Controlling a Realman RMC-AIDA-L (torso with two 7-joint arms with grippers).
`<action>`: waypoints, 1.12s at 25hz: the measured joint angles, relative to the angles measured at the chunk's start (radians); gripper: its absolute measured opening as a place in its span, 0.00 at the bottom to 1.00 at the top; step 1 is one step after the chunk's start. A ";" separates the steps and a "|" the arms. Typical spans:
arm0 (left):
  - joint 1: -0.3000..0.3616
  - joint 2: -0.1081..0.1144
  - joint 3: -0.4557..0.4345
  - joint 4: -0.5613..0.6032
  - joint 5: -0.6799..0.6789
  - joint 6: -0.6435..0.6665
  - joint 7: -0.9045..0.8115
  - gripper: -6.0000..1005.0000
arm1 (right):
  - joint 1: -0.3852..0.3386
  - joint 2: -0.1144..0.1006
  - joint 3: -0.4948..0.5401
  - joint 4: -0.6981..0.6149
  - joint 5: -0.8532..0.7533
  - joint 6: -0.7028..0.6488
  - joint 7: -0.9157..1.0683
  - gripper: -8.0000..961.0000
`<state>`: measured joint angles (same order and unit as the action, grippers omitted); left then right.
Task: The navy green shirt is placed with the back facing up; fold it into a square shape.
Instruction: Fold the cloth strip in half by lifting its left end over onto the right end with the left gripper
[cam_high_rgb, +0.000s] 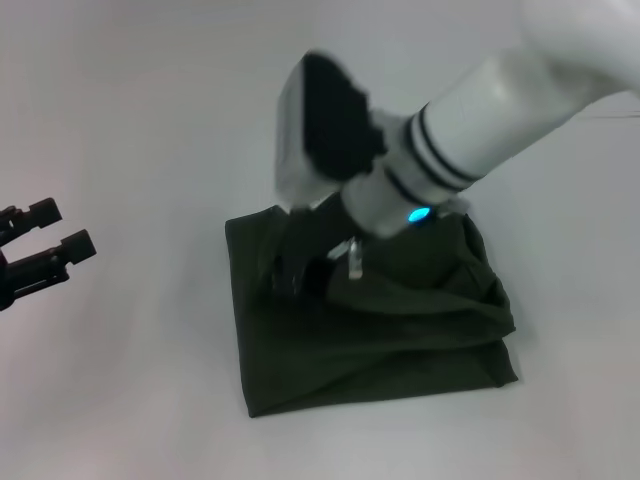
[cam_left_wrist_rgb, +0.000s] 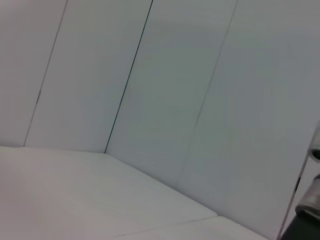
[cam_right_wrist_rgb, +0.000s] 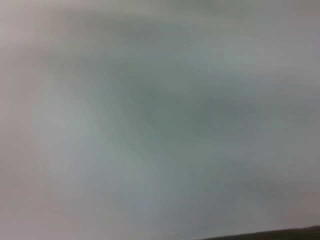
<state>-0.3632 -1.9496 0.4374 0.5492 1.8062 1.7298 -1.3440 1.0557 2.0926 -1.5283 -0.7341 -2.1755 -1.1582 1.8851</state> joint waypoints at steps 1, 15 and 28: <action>-0.001 0.000 0.001 0.000 0.001 0.000 0.000 0.88 | -0.007 -0.004 0.041 -0.001 -0.003 -0.011 0.007 0.07; -0.032 0.013 0.010 0.010 0.004 0.021 -0.010 0.88 | -0.103 -0.060 0.402 0.012 -0.160 0.072 0.077 0.06; -0.051 0.022 0.012 0.019 0.009 0.044 -0.036 0.88 | -0.089 -0.044 0.412 0.090 -0.360 0.402 0.186 0.08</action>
<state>-0.4143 -1.9280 0.4495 0.5682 1.8148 1.7734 -1.3799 0.9662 2.0484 -1.1159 -0.6443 -2.5353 -0.7563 2.0711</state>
